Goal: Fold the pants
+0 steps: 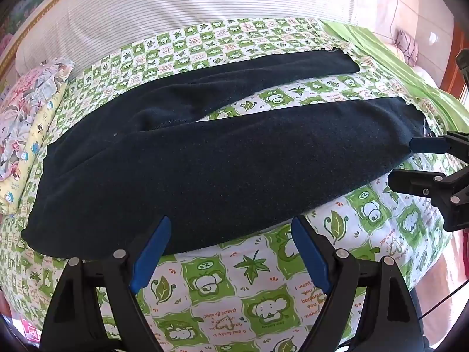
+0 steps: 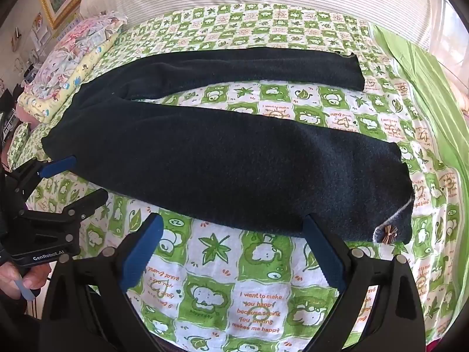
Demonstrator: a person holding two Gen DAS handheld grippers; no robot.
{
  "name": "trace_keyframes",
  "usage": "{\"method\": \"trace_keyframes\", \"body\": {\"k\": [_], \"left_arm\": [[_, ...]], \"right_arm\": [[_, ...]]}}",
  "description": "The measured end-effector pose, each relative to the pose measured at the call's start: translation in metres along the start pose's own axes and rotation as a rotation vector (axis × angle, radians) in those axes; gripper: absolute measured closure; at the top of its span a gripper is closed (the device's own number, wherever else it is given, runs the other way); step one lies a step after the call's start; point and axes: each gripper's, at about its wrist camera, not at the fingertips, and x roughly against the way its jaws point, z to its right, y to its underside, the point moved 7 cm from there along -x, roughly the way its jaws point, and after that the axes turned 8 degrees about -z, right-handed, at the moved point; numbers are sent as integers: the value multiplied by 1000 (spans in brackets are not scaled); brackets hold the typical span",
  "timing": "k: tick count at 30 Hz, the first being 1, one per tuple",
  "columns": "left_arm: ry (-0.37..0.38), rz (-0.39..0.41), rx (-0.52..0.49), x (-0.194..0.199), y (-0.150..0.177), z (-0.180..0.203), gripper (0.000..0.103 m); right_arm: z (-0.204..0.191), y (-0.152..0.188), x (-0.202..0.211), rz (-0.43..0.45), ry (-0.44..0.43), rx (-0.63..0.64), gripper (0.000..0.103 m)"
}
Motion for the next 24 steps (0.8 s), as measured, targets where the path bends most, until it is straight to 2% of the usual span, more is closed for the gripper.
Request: {"method": "trace_keyframes", "body": {"k": [17, 24], "left_arm": [[3, 10, 12, 4, -3, -3, 18], [7, 11, 15, 5, -5, -4, 18]], "right_arm": [[-2, -2, 1, 29, -7, -1, 7], [-4, -3, 3, 6, 1, 4, 7]]}}
